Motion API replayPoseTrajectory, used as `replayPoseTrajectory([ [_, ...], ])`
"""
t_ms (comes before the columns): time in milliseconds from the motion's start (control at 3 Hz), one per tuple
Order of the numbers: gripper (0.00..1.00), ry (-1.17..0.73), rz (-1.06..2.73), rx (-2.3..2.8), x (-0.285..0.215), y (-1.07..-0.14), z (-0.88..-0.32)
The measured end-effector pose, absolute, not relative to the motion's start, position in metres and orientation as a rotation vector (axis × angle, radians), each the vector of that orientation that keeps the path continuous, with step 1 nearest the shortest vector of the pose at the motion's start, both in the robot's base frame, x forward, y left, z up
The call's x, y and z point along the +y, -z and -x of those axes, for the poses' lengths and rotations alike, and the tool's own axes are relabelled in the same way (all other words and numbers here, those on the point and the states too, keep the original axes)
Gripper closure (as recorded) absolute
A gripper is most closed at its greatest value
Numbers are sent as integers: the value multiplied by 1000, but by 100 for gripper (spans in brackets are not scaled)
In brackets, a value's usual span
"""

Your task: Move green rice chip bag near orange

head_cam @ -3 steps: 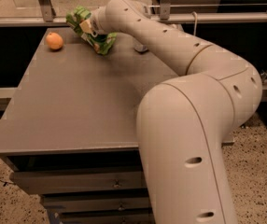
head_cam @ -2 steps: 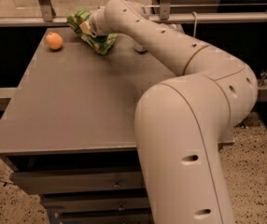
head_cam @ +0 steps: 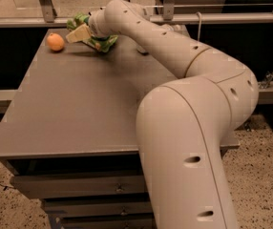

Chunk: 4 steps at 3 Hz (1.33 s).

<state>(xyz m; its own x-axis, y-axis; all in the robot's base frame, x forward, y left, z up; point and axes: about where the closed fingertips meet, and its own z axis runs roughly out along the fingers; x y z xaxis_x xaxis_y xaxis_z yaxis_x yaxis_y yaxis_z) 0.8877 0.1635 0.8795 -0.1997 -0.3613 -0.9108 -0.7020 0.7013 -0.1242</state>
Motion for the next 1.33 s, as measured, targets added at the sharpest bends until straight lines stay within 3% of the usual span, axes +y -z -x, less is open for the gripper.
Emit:
replayPoseTrajectory([
  [667, 0, -404, 853, 1764, 158, -888, -872],
  [1333, 0, -331, 941, 1624, 97, -906, -801],
])
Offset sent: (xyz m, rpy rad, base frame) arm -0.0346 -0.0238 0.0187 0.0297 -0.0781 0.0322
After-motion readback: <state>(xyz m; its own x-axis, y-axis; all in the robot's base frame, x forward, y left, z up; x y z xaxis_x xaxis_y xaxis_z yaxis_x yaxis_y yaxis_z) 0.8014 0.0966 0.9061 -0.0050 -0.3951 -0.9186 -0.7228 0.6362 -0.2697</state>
